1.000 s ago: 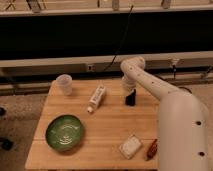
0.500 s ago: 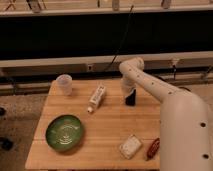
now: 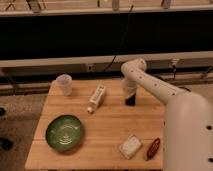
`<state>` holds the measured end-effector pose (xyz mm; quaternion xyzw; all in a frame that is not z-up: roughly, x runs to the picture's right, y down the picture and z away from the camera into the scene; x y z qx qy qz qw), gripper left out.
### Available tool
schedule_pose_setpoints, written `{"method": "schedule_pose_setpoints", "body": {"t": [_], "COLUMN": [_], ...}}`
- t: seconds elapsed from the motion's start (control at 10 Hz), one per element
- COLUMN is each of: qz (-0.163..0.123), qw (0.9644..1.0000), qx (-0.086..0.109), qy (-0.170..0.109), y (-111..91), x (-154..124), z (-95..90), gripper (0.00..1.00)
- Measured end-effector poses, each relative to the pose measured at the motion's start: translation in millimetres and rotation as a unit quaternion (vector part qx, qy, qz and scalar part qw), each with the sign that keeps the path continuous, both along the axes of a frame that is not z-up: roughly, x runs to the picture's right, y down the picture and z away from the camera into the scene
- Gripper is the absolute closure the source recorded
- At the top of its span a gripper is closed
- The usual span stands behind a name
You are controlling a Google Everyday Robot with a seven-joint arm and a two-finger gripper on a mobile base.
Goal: Push the eraser across the table
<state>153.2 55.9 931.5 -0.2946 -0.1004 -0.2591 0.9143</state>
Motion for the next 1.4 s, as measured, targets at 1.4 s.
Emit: {"method": "schedule_pose_setpoints", "body": {"t": [1.4], "qz": [0.075], "qw": [0.9919], "qx": [-0.008], "qy": [0.102], "y": [-16], "x": [102], "z": [35.4], "gripper": [0.99]}}
